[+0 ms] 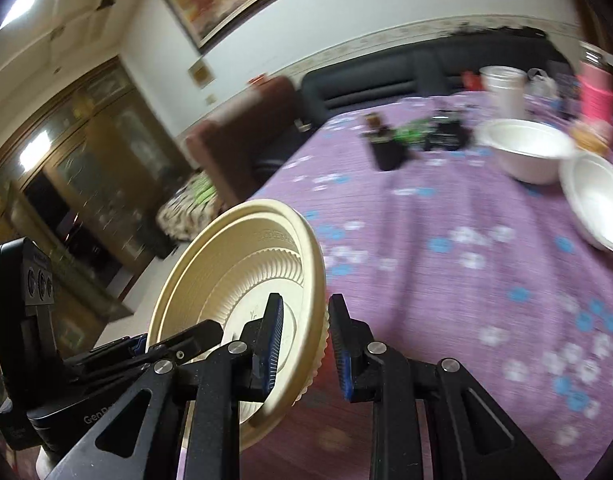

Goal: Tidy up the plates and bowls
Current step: 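Carry the second beige bowl into the first beige bowl and release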

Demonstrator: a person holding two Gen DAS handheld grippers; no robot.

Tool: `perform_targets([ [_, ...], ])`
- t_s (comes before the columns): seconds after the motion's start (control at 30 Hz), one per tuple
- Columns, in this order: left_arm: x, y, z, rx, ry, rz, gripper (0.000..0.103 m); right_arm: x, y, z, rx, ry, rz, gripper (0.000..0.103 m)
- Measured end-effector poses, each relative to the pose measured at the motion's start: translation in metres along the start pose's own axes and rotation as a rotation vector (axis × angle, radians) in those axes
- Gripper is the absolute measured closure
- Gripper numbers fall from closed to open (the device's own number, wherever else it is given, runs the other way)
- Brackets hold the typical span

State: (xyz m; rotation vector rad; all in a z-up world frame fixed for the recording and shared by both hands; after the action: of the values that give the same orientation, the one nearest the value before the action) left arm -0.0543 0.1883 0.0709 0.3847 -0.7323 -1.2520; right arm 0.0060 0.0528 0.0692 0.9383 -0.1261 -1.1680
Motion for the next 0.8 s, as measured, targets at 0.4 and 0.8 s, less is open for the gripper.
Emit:
perform_targets([
  [0.4,-0.09,0.009,-0.004,0.023,0.164,0.094,0.065,-0.077,0.002,-0.091,-0.109,-0.019,0.148,0.077],
  [0.8,-0.106,0.008,-0.009,0.041,0.169,0.129,0.045,-0.063,-0.001,-0.105,-0.092,-0.189,0.232,0.077],
])
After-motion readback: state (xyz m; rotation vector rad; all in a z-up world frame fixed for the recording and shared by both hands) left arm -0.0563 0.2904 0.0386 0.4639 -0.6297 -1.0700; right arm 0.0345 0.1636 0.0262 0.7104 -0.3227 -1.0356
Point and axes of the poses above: each gripper's, at about its wrist camera, not at the fingertips, and z roughly against the way its jaws point, x to its right, y to its top, the point moved 4 cm from there along -z, roughly the way its jaws point, and after that the axes turned 6 degrees about -y, right-handed, at the moved point
